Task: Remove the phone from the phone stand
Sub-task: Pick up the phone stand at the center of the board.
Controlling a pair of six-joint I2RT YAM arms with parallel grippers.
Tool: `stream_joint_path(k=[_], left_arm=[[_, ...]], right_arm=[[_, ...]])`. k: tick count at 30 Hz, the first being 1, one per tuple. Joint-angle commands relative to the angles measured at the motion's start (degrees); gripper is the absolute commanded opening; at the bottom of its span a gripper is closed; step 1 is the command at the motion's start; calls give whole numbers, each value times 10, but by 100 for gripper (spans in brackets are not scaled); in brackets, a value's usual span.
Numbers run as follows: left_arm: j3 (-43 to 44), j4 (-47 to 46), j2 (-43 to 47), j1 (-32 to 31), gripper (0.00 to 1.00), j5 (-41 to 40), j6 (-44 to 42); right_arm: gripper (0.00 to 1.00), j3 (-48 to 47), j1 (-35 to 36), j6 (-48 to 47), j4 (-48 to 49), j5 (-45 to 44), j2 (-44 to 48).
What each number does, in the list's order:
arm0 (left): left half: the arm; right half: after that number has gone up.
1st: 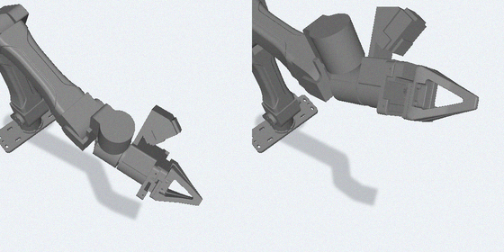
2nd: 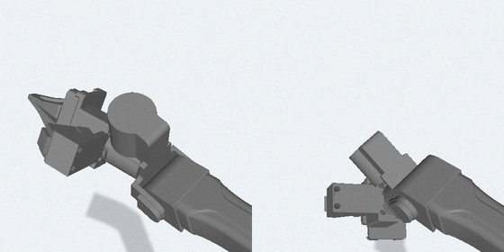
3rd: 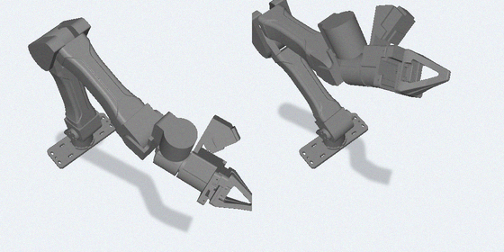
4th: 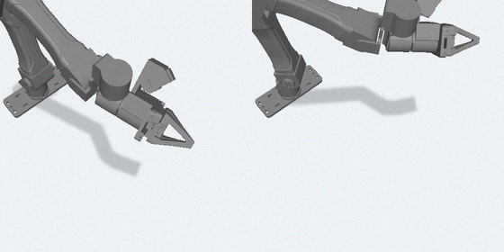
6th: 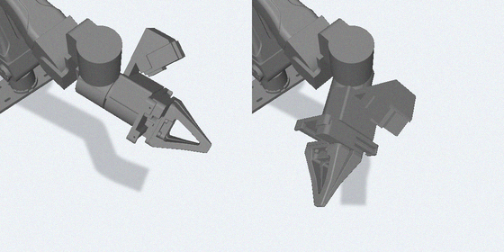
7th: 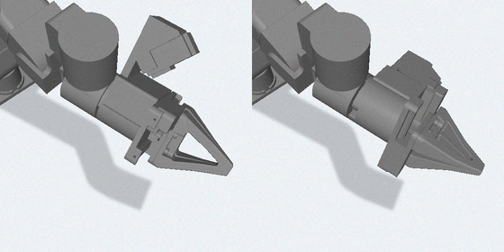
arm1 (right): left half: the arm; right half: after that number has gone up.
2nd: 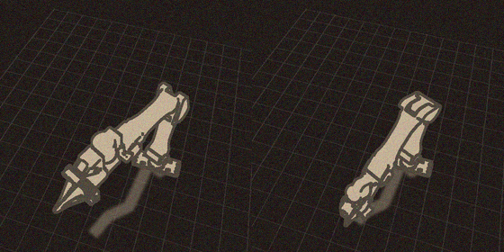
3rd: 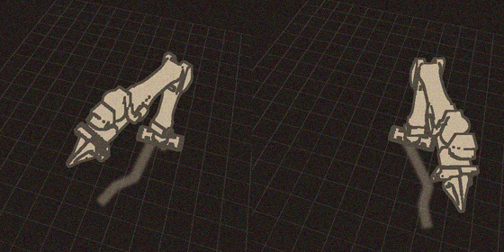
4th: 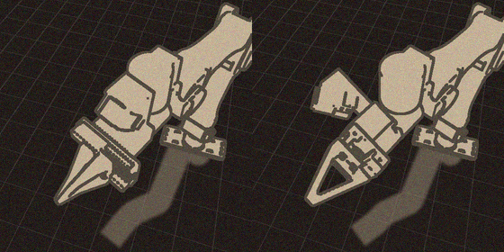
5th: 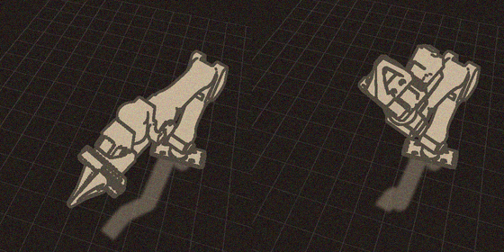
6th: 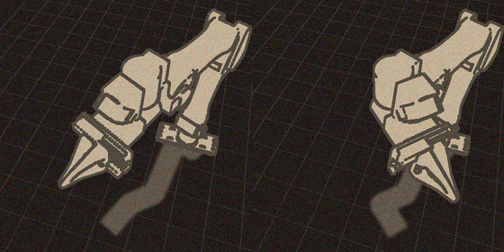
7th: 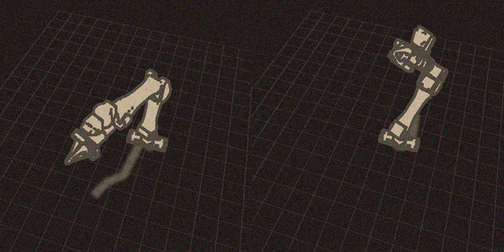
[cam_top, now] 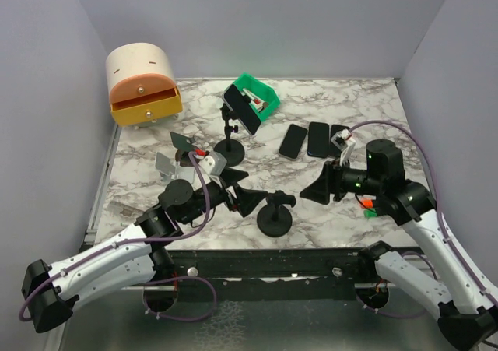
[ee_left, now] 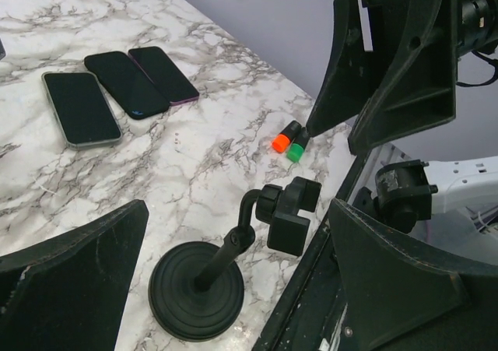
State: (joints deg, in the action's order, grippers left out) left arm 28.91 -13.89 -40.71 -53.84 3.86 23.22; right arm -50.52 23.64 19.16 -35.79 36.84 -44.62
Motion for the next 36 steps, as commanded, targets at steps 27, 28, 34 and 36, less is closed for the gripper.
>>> stream_joint_path(k=[27, 28, 34, 36], left_arm=[[57, 20, -116, -3, 97, 121, 39], [60, 19, -122, -4, 96, 118, 37], [73, 17, -160, -8, 83, 117, 23], [73, 10, -165, -9, 75, 117, 19]], right_arm=[[63, 14, 110, 19, 16, -45, -42], [63, 12, 110, 16, 9, -49, -37], [63, 13, 110, 18, -11, -53, -10], [63, 16, 110, 21, -11, -55, -5]])
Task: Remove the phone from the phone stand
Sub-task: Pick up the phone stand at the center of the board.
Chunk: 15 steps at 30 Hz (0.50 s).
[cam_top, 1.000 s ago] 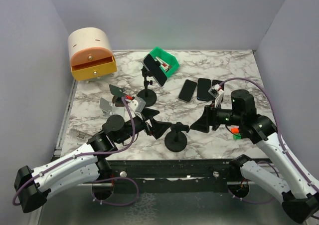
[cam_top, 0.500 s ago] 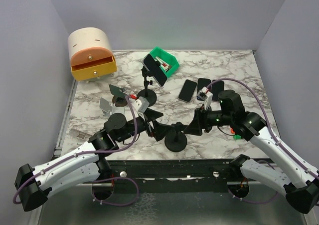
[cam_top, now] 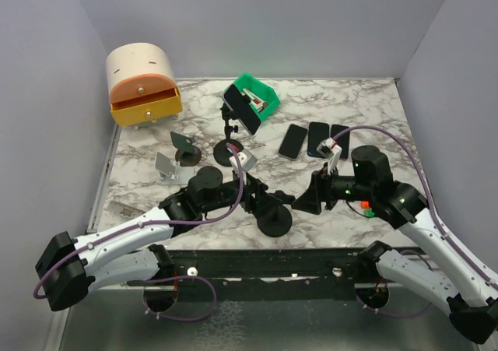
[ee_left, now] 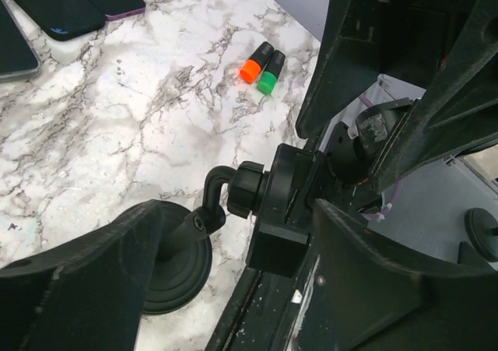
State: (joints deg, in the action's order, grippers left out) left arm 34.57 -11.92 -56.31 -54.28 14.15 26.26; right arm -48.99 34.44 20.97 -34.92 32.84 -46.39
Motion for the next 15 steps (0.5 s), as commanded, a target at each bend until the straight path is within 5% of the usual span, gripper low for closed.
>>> stream_joint_path(k=[1, 4, 12, 15], left_arm=[[15, -15, -9, -5, 72, 17, -12], [9, -22, -5, -5, 58, 17, -19], [-16, 6, 66, -6, 2, -33, -35], [-19, 54, 119, -5, 0, -113, -43]], right_arm=[[63, 2, 2, 4, -19, -15, 15], [63, 1, 2, 2, -22, -30, 20], [63, -21, 2, -9, -24, -48, 30], [63, -23, 2, -10, -18, -55, 33]])
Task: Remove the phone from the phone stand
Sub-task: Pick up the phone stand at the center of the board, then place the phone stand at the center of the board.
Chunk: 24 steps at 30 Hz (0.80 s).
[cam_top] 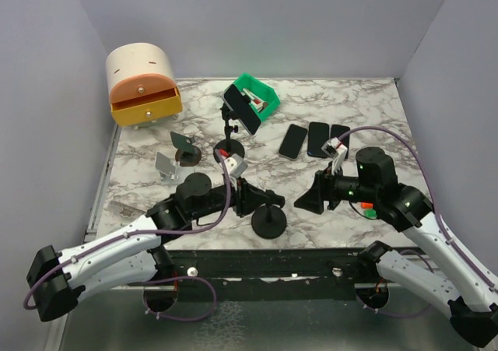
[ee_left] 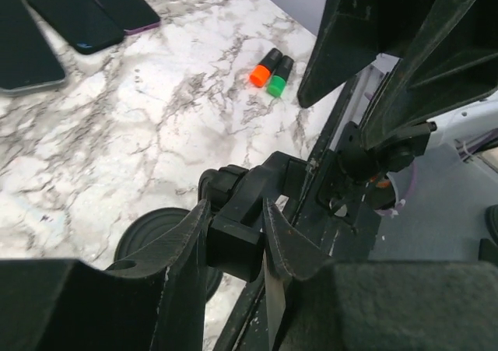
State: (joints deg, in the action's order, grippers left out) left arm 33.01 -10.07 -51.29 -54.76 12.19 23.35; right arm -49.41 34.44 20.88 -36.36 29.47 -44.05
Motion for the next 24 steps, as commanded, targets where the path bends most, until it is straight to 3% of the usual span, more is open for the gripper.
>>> stream_joint_path(k=[1, 11, 18, 24], left_arm=[[-3, 54, 91, 0, 0, -128, -14], [26, 292, 219, 1, 0, -529, 45], [19, 389, 244, 0, 0, -662, 130], [31, 424, 273, 0, 0, -719, 135]], right_arm=[[63, -17, 2, -9, 0, -24, 12], [63, 8, 2, -3, 38, -46, 14], [63, 18, 2, 3, 54, -52, 4], [63, 29, 2, 9, 63, -51, 3]])
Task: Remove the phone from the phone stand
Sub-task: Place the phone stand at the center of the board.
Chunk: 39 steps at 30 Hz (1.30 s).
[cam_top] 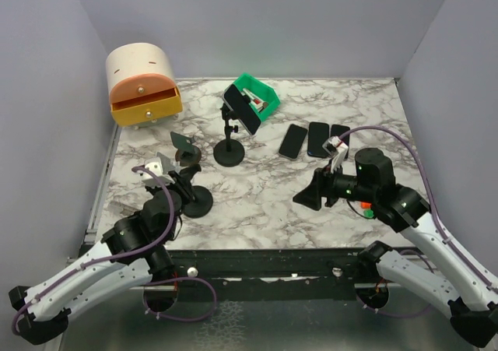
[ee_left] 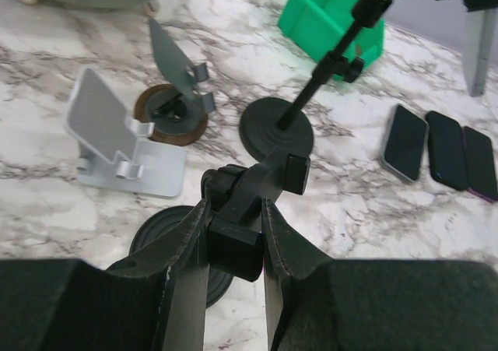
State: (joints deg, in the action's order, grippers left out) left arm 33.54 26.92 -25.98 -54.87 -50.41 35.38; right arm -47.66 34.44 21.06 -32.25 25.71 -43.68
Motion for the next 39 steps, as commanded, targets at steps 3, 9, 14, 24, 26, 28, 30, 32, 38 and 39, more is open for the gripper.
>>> stream_joint_path(k=[3, 9, 14, 24, 26, 28, 30, 32, 38, 39], left_arm=[[43, 69, 27, 1, 0, -98, 5], [57, 107, 27, 1, 0, -81, 12], [61, 139, 27, 1, 0, -80, 26], [40, 138, 26, 1, 6, -70, 42], [41, 138, 28, 1, 18, -69, 39], [43, 138, 33, 1, 29, -65, 35], [43, 138, 40, 1, 39, -61, 33], [46, 138, 43, 1, 48, -56, 31], [92, 137, 34, 1, 79, -23, 11], [106, 137, 30, 1, 85, -16, 5]], right_arm=[[63, 16, 2, 8, 26, -16, -1], [63, 19, 2, 14, 37, -14, -13], [63, 24, 2, 15, 39, -21, -17], [63, 37, 2, 22, 54, -24, -22], [63, 37, 2, 22, 52, -26, -22], [63, 37, 2, 22, 51, -28, -20], [62, 38, 2, 22, 52, -28, -20], [63, 38, 2, 23, 53, -28, -20], [63, 20, 2, 13, 40, -30, -21], [63, 15, 2, 9, 36, -33, -21]])
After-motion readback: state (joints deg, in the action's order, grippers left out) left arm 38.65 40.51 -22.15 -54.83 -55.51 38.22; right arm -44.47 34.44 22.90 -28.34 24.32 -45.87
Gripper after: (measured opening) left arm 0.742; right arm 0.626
